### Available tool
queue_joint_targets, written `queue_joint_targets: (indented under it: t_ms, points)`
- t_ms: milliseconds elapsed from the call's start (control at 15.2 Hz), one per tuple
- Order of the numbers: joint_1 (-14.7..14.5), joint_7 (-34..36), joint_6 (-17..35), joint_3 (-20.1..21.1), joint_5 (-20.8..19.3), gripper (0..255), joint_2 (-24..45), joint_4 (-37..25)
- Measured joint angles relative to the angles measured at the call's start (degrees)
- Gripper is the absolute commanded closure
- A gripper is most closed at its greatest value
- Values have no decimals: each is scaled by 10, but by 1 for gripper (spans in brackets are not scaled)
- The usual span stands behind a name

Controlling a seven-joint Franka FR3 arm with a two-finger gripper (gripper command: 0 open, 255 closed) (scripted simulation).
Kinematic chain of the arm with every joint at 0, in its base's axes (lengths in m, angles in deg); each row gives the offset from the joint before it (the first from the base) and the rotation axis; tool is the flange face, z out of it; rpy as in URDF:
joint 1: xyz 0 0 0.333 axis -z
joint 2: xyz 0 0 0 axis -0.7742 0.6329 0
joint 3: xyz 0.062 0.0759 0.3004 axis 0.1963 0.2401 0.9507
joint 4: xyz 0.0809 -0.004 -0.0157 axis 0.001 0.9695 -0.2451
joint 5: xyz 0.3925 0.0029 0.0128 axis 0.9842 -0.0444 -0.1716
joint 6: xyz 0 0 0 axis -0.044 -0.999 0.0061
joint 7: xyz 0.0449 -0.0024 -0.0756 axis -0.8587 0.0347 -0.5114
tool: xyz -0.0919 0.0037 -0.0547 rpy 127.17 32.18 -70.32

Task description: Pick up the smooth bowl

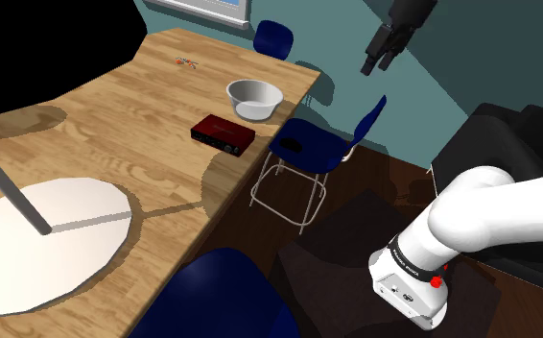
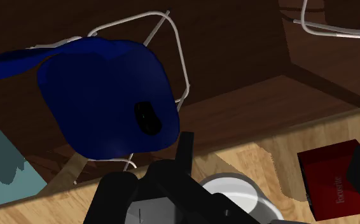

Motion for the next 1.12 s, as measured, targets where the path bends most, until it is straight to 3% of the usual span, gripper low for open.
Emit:
queue_joint_targets:
  t_ms: [330,1122]
  points:
    - [-5,24,43,22,3,0,47,-4]
    - [-17,133,158,105,-21,0,282,-119]
